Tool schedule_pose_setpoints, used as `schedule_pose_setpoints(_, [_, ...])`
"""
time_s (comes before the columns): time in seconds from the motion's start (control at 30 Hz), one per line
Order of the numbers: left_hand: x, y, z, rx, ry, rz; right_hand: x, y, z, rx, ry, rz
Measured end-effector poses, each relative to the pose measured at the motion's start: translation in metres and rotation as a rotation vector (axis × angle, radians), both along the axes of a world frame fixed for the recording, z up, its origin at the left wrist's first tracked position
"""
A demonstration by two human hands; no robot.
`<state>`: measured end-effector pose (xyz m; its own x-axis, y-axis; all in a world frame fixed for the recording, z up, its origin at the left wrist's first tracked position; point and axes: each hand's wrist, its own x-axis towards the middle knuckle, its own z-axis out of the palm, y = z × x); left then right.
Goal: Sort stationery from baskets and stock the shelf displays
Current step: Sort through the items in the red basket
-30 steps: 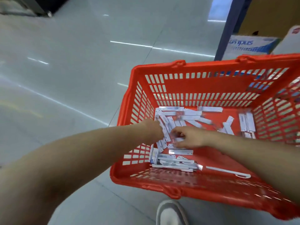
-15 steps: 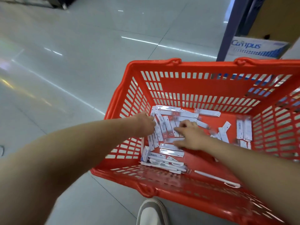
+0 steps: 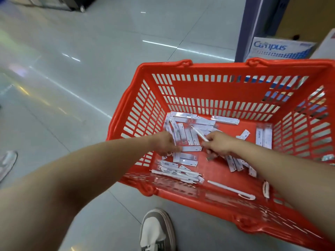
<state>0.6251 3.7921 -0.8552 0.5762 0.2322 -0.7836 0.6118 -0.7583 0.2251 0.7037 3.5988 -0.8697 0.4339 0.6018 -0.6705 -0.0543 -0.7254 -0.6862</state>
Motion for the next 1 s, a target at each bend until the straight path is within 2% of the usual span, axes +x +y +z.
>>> schedule_pose_setpoints(0.13, [0.002, -0.019, -0.021, 0.183, -0.032, -0.136, 0.001, -0.017, -0.004, 0.041, 0.186, -0.235])
schedule_pose_setpoints(0.2, [0.007, -0.023, -0.027, 0.188, -0.071, -0.141, 0.001, -0.018, -0.009, 0.055, 0.299, -0.337])
schedule_pose_setpoints(0.27, [0.014, -0.022, -0.026, -0.030, -0.134, 0.124, 0.000, -0.018, -0.011, 0.105, 0.435, -0.473])
schedule_pose_setpoints(0.33, [0.023, -0.028, -0.017, -0.373, -0.215, 0.447, 0.001, -0.015, -0.009, 0.171, 0.563, -0.594])
schedule_pose_setpoints(0.37, [0.029, -0.033, -0.012, -0.499, -0.255, 0.522, 0.002, -0.014, -0.009, 0.188, 0.619, -0.623])
schedule_pose_setpoints(0.43, [0.037, -0.042, -0.008, -0.614, -0.324, 0.545, 0.003, -0.012, -0.007, 0.233, 0.723, -0.635])
schedule_pose_setpoints(0.5, [0.041, -0.049, -0.009, -0.644, -0.386, 0.500, 0.006, -0.012, -0.008, 0.300, 0.800, -0.674])
schedule_pose_setpoints(0.6, [0.040, -0.045, -0.014, -0.517, -0.461, 0.334, 0.006, -0.015, -0.009, 0.370, 0.828, -0.700])
schedule_pose_setpoints(0.67, [0.039, -0.038, -0.015, -0.490, -0.432, 0.244, 0.005, -0.018, -0.010, 0.366, 0.790, -0.646])
schedule_pose_setpoints(0.73, [0.036, -0.028, -0.015, -0.429, -0.306, 0.098, 0.003, -0.018, -0.012, 0.328, 0.734, -0.607])
schedule_pose_setpoints(0.87, [0.015, -0.012, -0.017, -0.094, 0.039, -0.640, 0.000, -0.017, -0.015, 0.235, 0.664, -0.561])
schedule_pose_setpoints(0.9, [0.008, -0.012, -0.019, -0.065, 0.087, -0.746, -0.002, -0.017, -0.015, 0.219, 0.657, -0.560])
schedule_pose_setpoints(1.0, [-0.006, -0.013, -0.026, -0.066, 0.095, -0.850, -0.009, -0.017, -0.017, 0.174, 0.625, -0.541])
